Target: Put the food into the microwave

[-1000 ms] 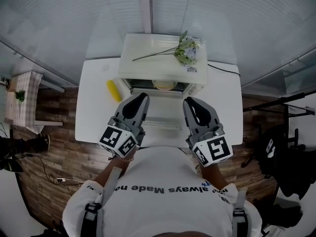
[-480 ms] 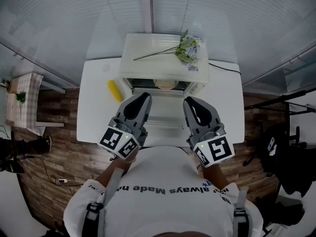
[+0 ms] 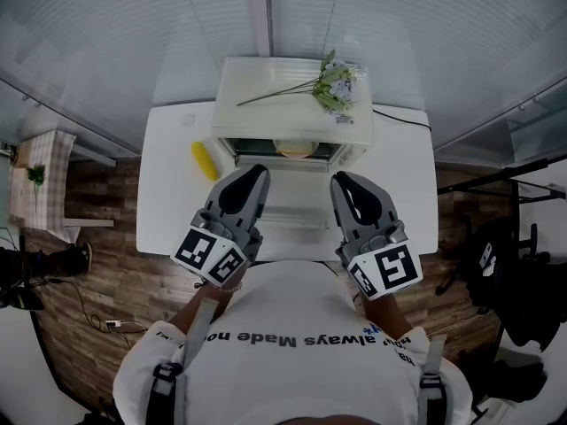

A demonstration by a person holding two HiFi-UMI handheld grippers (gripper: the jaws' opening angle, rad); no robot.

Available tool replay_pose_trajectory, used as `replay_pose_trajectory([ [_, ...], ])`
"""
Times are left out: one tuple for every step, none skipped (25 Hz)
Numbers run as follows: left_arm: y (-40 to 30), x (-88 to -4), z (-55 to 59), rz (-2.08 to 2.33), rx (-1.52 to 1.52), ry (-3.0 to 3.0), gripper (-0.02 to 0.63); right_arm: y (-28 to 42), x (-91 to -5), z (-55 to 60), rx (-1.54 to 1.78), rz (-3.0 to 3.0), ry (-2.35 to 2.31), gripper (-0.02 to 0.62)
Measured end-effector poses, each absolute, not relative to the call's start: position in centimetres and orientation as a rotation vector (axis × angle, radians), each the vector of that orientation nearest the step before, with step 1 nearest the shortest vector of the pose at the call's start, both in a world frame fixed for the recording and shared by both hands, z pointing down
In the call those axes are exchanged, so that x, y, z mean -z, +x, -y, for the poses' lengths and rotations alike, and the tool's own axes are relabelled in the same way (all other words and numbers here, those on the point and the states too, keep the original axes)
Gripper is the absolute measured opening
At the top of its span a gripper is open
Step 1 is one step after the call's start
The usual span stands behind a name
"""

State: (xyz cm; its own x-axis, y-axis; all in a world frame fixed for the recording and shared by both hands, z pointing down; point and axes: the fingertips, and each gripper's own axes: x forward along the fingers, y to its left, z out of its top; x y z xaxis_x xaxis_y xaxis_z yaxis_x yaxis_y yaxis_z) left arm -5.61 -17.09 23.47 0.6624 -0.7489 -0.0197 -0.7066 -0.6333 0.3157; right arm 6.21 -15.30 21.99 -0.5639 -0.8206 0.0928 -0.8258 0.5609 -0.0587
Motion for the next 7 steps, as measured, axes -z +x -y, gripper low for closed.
replay_pose_trajectory([
  [-5.62,-23.43,17.06,1.166,0.215,2.599,0.026,6.22,-21.94,15.29,-0.146,2.728,1.439,0.028],
  [-5.62,-23.38,17.05,1.166,0.215,2.599,0.026,6.23,-21.87,15.29,-0.144,2.728,1.439,0.028],
  [-5.62,-23.33,17.04,1.165,0.215,2.599,0.026,6.23,-21.79,15.29,-0.142,2.729,1.439,0.028],
  [-5.61,-23.27,17.04,1.164,0.214,2.6,0.026,6.21,-21.72,15.3,-0.139,2.73,1.439,0.028],
  [-5.6,-23.23,17.04,1.164,0.212,2.602,0.026,6.2,-21.66,15.31,-0.137,2.73,1.439,0.028],
  [-5.59,-23.2,17.04,1.163,0.21,2.603,0.026,6.18,-21.61,15.32,-0.135,2.73,1.439,0.028],
  [-5.58,-23.18,17.03,1.162,0.208,2.605,0.026,6.16,-21.57,15.33,-0.134,2.73,1.438,0.028],
])
